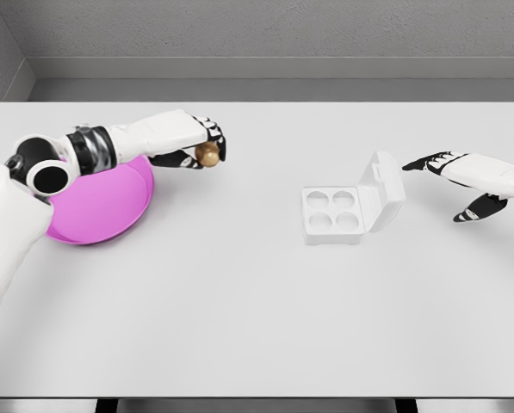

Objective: Pack egg into the box and close the box lid

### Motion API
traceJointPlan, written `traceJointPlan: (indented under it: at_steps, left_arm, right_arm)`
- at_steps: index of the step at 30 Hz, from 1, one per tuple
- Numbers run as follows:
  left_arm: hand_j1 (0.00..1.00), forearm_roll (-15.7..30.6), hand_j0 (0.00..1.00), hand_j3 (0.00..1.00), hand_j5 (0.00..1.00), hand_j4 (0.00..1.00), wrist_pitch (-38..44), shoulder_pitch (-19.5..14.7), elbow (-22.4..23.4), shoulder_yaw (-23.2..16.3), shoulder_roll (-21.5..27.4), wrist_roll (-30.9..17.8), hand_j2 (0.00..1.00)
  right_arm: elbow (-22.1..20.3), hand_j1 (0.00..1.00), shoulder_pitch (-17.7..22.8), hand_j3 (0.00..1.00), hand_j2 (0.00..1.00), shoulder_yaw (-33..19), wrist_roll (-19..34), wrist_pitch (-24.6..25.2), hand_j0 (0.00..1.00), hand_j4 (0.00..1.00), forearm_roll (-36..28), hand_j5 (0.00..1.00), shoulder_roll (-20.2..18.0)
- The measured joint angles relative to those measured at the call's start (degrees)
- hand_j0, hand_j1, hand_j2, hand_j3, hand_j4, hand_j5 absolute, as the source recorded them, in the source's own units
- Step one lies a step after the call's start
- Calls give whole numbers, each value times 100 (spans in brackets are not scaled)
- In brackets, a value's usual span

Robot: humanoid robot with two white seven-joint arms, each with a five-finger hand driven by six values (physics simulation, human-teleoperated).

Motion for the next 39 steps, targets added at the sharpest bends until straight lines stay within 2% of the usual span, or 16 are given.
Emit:
traceJointPlan:
  at_steps: [6, 17, 28, 39]
  left_arm:
    - [31, -28, 31, 31, 31, 31, 24, 0, 4, -28, -241, 1, 31]
    - [30, -364, 30, 30, 30, 30, 52, -9, 86, -36, -785, 1, 30]
    - [30, -659, 30, 30, 30, 30, 602, 0, 112, -36, -1250, -1, 30]
    - [28, -1010, 28, 28, 28, 28, 686, 0, 311, -41, -1767, -2, 28]
  right_arm:
    - [-6, 100, 0, 100, 100, -1, 0, 0, 100, 100, -2, 100, -2]
    - [-7, 100, 0, 100, 100, -2, 0, 0, 100, 100, -1, 100, -7]
    - [-7, 100, 9, 100, 100, -2, 0, 0, 100, 100, -7, 100, -3]
    - [-7, 100, 9, 100, 100, -2, 0, 0, 100, 100, -7, 100, -2]
